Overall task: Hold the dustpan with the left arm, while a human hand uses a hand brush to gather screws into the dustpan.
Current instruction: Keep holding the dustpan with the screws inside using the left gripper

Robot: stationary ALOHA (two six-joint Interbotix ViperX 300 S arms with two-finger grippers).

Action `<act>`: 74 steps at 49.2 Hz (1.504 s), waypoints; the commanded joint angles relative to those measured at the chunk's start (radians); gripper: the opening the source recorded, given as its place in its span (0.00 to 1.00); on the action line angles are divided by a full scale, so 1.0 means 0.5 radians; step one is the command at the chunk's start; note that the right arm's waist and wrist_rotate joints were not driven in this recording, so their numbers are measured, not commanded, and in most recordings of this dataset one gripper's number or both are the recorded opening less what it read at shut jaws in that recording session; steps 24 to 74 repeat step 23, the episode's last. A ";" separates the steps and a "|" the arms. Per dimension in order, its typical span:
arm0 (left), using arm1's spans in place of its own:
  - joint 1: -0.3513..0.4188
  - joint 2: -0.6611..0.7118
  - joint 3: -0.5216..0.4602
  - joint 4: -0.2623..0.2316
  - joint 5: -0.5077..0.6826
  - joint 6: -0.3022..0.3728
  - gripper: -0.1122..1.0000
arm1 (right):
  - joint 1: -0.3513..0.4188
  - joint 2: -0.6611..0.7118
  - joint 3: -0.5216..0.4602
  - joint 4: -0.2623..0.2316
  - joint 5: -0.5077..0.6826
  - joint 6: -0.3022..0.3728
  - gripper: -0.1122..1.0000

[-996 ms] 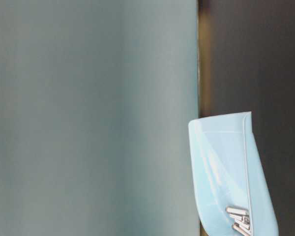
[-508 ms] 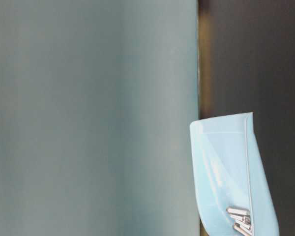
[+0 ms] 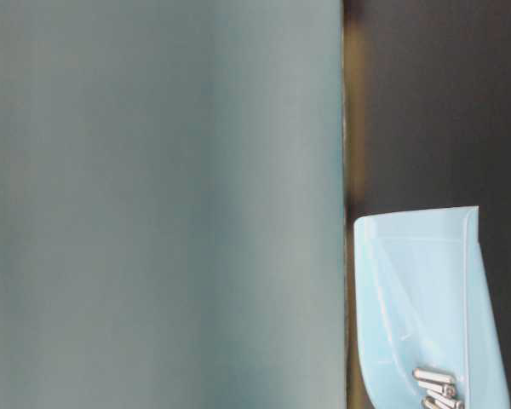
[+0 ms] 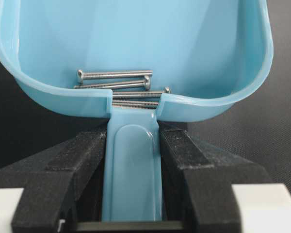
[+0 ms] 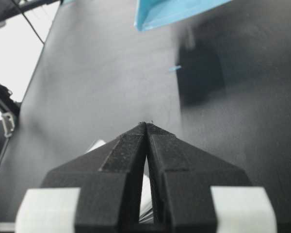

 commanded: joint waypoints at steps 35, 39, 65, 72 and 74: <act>0.028 0.221 -0.150 0.006 0.267 0.009 0.36 | 0.000 0.009 -0.009 0.000 -0.012 0.000 0.10; 0.028 0.221 -0.150 0.006 0.267 0.009 0.36 | 0.000 0.009 -0.009 0.000 -0.012 0.000 0.10; 0.028 0.221 -0.150 0.006 0.267 0.009 0.36 | 0.000 0.009 -0.009 0.000 -0.012 0.000 0.10; 0.028 0.221 -0.150 0.006 0.267 0.009 0.36 | 0.000 0.009 -0.009 0.000 -0.012 0.000 0.10; 0.028 0.221 -0.150 0.006 0.267 0.009 0.36 | 0.000 0.009 -0.009 0.000 -0.012 0.000 0.10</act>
